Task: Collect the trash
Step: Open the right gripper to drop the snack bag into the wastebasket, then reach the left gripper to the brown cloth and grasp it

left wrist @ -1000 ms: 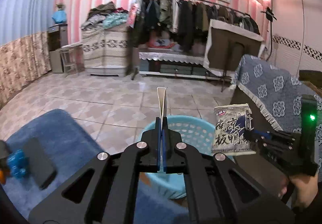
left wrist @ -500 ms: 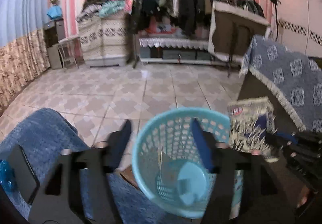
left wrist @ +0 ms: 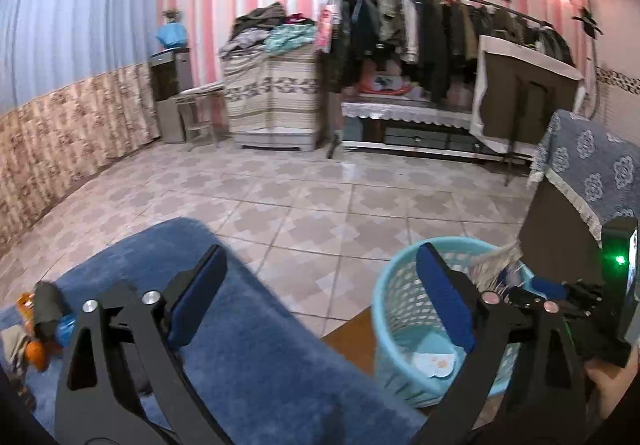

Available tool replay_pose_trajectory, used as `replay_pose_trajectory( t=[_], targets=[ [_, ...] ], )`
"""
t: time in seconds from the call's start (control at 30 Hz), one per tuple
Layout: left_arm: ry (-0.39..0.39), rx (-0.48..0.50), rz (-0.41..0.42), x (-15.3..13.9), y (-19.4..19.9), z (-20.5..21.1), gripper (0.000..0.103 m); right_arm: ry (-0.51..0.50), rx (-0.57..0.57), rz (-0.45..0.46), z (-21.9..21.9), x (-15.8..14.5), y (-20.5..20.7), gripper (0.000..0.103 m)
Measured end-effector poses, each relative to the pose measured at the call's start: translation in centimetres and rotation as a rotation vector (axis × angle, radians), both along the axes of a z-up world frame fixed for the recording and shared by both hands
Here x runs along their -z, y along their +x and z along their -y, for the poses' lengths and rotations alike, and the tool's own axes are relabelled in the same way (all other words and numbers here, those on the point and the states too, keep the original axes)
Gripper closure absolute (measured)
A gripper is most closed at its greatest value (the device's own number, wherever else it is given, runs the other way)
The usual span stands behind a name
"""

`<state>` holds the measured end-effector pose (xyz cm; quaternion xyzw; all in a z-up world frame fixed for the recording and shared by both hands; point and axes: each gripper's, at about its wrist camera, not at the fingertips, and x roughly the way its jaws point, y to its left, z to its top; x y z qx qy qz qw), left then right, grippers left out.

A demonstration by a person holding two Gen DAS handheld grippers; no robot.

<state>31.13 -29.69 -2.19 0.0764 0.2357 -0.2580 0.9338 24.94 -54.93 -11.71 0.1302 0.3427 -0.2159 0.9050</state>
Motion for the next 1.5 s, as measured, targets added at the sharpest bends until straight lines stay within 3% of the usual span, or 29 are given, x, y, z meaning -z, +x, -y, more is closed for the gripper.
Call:
replay_pose_trajectory(
  t=[0.3,0.6,0.9,1.2,1.5],
  targets=[
    [-0.008,-0.105,0.028,-1.9,-1.7,-6.8,0.005,-0.047,0.003,0.063,-2.5,-2.1,-0.7,0.009],
    [-0.039,-0.200,0.044,-3.8,-5.0,-14.4,0.005,-0.094,-0.010,0.147,-6.1,-5.7,-3.9,0.006],
    [-0.085,-0.347,0.060,-4.7,-9.3,-23.4,0.005,-0.148,-0.130,0.260,-14.7,-9.5,-6.7,0.004],
    [-0.036,-0.462,0.051,-2.7,-13.3,-29.8,0.005,-0.112,-0.263,0.290,-22.2,-9.3,-7.6,0.004],
    [-0.048,-0.562,-0.032,0.9,-15.1,-34.3,0.005,-0.086,-0.346,0.258,-27.2,-6.5,-8.0,0.004]
  ],
)
